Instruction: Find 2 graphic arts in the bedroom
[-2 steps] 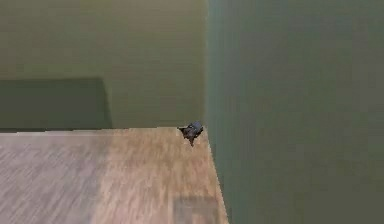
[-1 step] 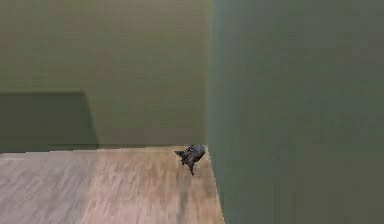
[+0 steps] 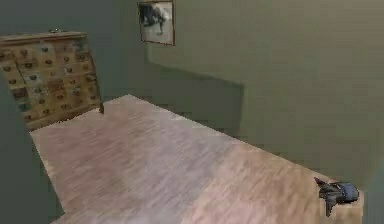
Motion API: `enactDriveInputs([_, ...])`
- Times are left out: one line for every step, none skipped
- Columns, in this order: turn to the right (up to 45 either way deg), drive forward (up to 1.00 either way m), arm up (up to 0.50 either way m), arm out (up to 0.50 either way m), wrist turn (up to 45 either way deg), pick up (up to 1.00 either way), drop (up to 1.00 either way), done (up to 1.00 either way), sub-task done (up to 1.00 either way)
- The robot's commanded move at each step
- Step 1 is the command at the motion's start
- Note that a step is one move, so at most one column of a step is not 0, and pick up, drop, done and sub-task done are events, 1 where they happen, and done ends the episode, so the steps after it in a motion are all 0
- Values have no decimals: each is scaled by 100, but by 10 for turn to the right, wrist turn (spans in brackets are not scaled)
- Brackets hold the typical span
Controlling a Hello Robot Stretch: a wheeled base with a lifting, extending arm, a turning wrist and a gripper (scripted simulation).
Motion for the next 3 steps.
enactDriveInputs([0, 100, 0, 0, 0, 0, 0, 0, 0])
enactDriveInputs([-30, 0, 0, 0, 0, 0, 0, 0, 0])
enactDriveInputs([0, 100, 0, 0, 0, 0, 0, 0, 0])
